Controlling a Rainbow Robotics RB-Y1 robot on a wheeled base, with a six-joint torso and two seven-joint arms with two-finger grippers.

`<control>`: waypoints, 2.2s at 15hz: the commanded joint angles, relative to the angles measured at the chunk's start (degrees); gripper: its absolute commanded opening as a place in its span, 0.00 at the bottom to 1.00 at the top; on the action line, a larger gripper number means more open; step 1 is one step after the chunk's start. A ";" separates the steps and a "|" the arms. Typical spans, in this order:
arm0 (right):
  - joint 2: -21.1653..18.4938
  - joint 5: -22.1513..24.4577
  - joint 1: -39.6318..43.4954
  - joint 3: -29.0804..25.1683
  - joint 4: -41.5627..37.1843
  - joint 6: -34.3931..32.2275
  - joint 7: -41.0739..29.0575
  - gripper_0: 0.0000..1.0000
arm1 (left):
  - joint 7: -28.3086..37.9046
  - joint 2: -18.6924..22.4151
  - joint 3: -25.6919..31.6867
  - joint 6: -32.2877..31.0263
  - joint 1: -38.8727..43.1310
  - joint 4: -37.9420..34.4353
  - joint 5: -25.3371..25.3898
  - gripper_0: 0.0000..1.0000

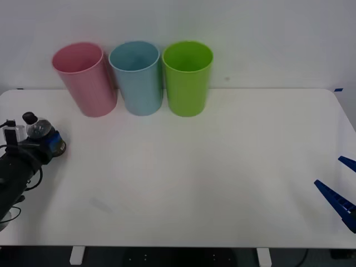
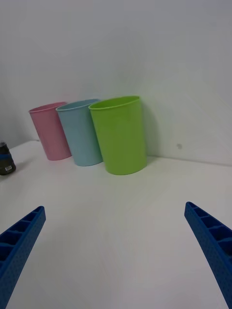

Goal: Grasp the object on the table and drop it into the matching bin: aluminum can to the light blue bin, PET bottle to the pink bin.

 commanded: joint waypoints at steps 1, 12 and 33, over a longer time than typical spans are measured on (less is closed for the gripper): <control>0.00 0.00 0.00 0.00 0.00 0.00 0.00 1.00 | 0.55 0.57 -0.85 -0.07 3.09 -4.63 2.95 0.00; 0.00 0.00 0.00 0.00 0.00 0.00 0.00 1.00 | 3.98 0.74 0.30 3.44 13.20 -25.99 9.72 0.00; 0.00 0.00 0.00 0.00 0.00 0.00 0.00 1.00 | 11.89 15.33 -15.88 15.40 -13.08 -15.97 16.66 0.00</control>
